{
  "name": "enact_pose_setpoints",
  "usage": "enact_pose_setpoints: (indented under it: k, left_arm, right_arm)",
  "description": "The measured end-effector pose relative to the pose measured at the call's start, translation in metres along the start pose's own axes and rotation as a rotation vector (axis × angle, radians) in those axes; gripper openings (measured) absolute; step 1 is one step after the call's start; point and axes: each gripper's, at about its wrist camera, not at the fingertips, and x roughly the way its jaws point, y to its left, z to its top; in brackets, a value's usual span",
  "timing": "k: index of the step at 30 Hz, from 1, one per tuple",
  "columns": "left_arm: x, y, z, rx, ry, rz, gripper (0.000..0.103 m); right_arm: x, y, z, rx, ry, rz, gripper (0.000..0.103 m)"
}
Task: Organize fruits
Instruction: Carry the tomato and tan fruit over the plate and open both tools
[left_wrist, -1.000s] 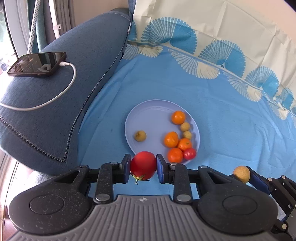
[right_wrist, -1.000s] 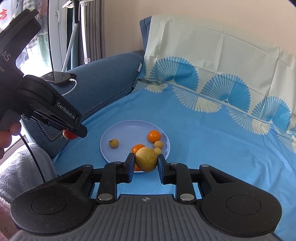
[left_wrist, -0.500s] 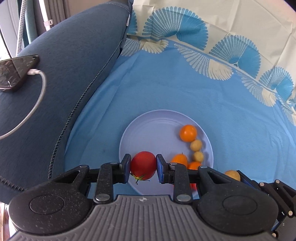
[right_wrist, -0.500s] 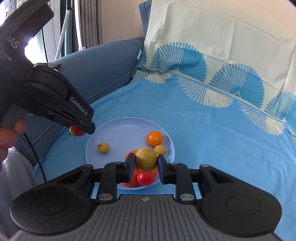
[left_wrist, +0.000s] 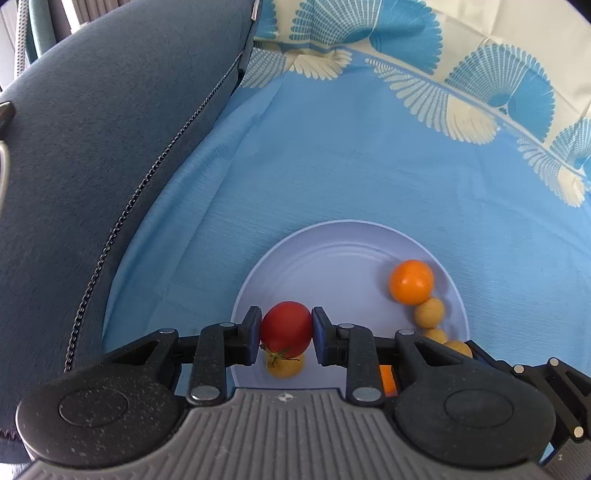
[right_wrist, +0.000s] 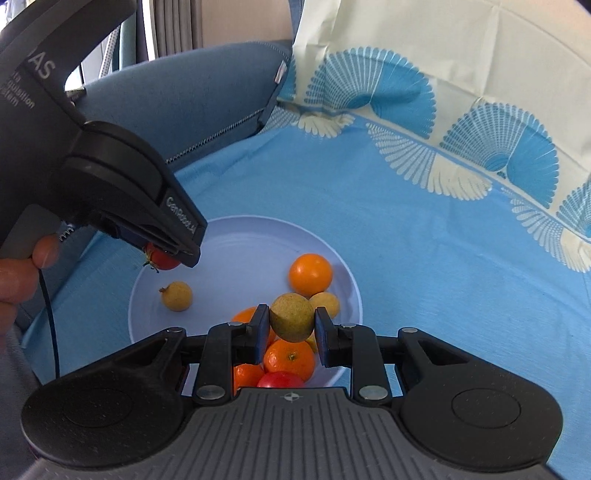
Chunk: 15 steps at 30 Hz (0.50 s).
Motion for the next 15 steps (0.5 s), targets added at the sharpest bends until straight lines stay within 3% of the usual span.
enact_pose_setpoints:
  k: [6,7,8,9,10,11,12,15]
  left_arm:
    - [0.016,0.0,0.005,0.034,0.011,0.007,0.036]
    - [0.017,0.0,0.005,0.046,0.011,-0.003,0.043]
    - [0.016,0.0,0.005,0.056,0.007,-0.011,0.069]
    - [0.013,0.0,0.005,0.061,-0.009,-0.013,0.096]
    - [0.01,-0.001,0.005,0.063,-0.035,-0.004,0.103]
    - [0.002,0.0,0.003,0.062,-0.073,0.005,0.103]
    - [-0.004,-0.001,0.001,0.072,-0.092,0.01,0.103]
    - [-0.022,-0.001,-0.008,0.104,-0.089,0.046,0.103]
  right_arm:
    - [0.016,0.001,0.004,-0.012,0.017,0.0,0.027]
    - [0.018,0.001,0.005,-0.015,0.017,0.004,0.027]
    - [0.02,0.001,0.007,-0.018,0.013,0.01,0.028]
    - [0.021,0.001,0.008,-0.023,0.008,0.016,0.035]
    - [0.02,0.001,0.009,-0.031,0.003,0.016,0.044]
    - [0.018,0.002,0.01,-0.037,-0.004,0.012,0.063]
    - [0.014,0.002,0.01,-0.041,-0.014,0.003,0.076]
    - [-0.003,0.002,0.006,-0.046,-0.024,0.0,0.085]
